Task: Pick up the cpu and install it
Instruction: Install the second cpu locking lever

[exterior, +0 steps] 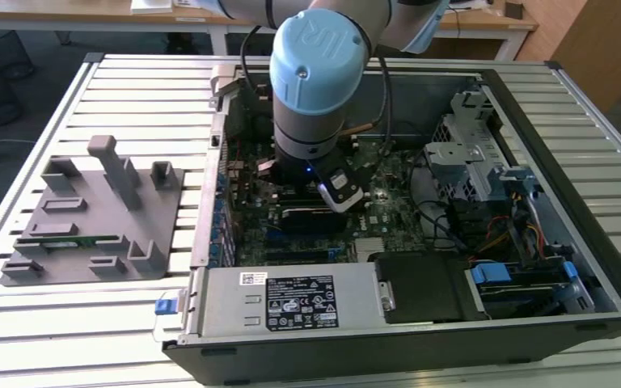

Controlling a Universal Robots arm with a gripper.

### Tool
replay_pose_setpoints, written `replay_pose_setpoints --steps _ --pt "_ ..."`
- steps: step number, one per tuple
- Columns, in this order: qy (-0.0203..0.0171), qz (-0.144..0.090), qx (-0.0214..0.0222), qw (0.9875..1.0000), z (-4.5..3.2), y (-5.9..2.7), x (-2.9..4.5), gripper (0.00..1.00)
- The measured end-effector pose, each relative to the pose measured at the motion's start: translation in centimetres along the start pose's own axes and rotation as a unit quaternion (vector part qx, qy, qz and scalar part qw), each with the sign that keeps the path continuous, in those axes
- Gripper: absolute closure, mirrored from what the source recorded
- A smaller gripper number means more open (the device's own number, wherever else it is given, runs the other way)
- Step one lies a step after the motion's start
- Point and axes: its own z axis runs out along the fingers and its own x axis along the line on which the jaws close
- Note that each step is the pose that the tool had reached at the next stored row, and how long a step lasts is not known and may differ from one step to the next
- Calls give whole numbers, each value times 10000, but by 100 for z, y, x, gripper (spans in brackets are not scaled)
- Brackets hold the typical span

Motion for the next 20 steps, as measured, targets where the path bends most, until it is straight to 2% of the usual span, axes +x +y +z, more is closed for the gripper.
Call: replay_pose_setpoints --steps 5,9,14,17,20 --pt "-1 1 4 10000 3 -3 1 89" --pt "1 0 39 10000 -11 2 -1 89" --pt "4 0 62 10000 -41 13 -1 89" --pt "8 1 112 9999 -40 12 0 89" --pt "9 1 117 9999 -39 12 0 89"
